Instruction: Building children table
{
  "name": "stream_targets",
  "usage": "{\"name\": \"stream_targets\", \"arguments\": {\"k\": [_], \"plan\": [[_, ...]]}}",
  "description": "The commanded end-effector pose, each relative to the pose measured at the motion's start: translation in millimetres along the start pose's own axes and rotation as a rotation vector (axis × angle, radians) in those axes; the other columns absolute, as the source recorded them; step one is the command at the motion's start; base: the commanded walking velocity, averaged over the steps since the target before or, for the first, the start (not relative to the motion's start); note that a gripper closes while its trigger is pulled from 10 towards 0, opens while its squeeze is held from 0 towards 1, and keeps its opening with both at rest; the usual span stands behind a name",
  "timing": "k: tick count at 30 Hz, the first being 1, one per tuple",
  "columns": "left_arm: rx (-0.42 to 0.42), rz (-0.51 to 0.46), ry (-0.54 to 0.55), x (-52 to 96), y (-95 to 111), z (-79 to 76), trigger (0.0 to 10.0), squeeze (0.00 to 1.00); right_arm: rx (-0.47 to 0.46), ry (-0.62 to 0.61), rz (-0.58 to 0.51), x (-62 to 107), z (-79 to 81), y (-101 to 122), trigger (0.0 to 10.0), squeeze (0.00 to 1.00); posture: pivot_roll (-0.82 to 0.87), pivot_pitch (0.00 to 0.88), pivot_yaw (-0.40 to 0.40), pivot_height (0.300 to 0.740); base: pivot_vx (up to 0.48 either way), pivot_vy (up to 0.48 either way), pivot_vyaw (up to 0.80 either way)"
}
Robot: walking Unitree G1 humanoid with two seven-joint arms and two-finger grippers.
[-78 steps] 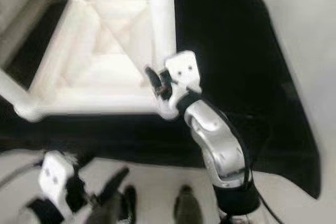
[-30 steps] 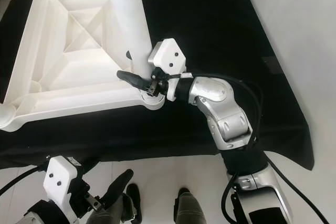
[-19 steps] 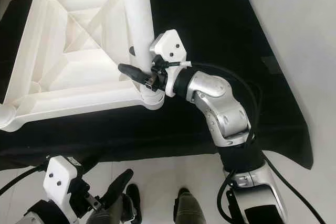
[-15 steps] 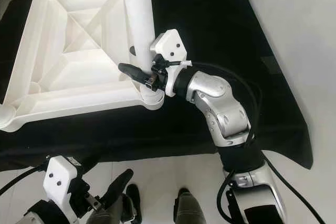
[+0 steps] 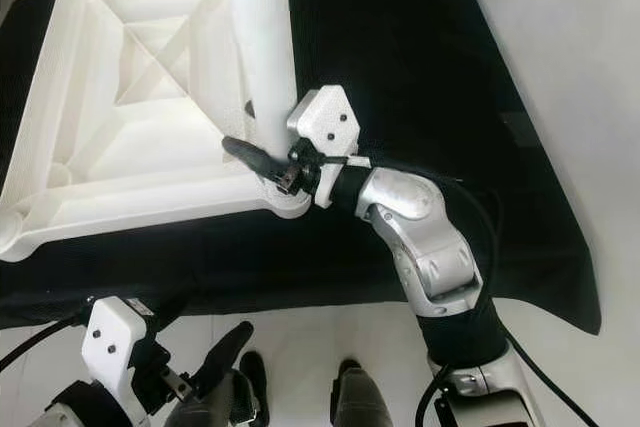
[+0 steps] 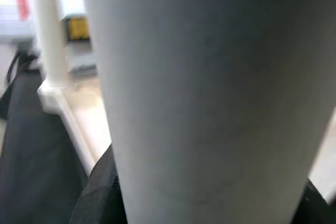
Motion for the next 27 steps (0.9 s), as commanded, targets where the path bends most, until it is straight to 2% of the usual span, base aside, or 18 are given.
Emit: {"name": "stream_targets", "arguments": {"k": [1, 9, 14, 16, 17, 19, 27], "plan": [[0.005, 0.021, 0.001, 3.7, -3, -1.7, 10.0, 0.00, -0.091, 0.119, 0.156, 0.6, 27.1, -39, 10.0, 0.00, -0.04, 0.364, 0.061, 0.740, 0.000, 0.000, 0.00], [0.006, 0.017, 0.003, 3.3, -3, -1.9, 10.0, 0.00, -0.066, 0.197, 0.146, 1.8, 24.6, -33, 10.0, 0.00, -0.04, 0.367, 0.051, 0.740, 0.000, 0.000, 0.00], [0.007, 0.014, 0.004, 2.5, -2, -2.4, 10.0, 0.00, -0.108, 0.275, 0.156, 2.4, 27.6, -33, 10.0, 0.00, -0.04, 0.367, 0.048, 0.740, 0.000, 0.000, 0.00], [0.008, 0.013, 0.004, 2.3, -2, -2.5, 10.0, 0.00, -0.213, 0.203, 0.188, -2.1, 17.8, -40, 10.0, 0.00, -0.04, 0.367, 0.042, 0.740, 0.000, 0.000, 0.00], [0.008, 0.013, 0.004, 2.3, -2, -2.5, 10.0, 0.00, -0.213, 0.203, 0.188, -2.1, 17.8, -40, 10.0, 0.00, -0.04, 0.367, 0.042, 0.740, 0.000, 0.000, 0.00], [0.008, 0.010, 0.007, 2.2, -2, -2.8, 10.0, 0.00, -0.374, 0.023, 0.263, -5.9, 0.3, -56, 10.0, 0.00, -0.04, 0.369, 0.040, 0.740, 0.000, 0.000, 0.00], [0.010, 0.008, 0.009, 2.5, -1, -2.8, 10.0, 0.00, -0.482, -0.109, 0.316, -4.4, 3.1, -70, 10.0, 0.00, -0.04, 0.371, 0.042, 0.740, 0.000, 0.000, 0.00]]}}
Point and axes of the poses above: a point about 5 cm out from each wrist's last joint towards the gripper, its own x axis pointing back from the gripper into the wrist, its own y axis along the axis of the wrist's last joint, z = x × y, the point moved 2 cm from there along -x, pointing out of the wrist towards the gripper, and after that the axes turned 9 degrees about x, right-handed, at the moved point
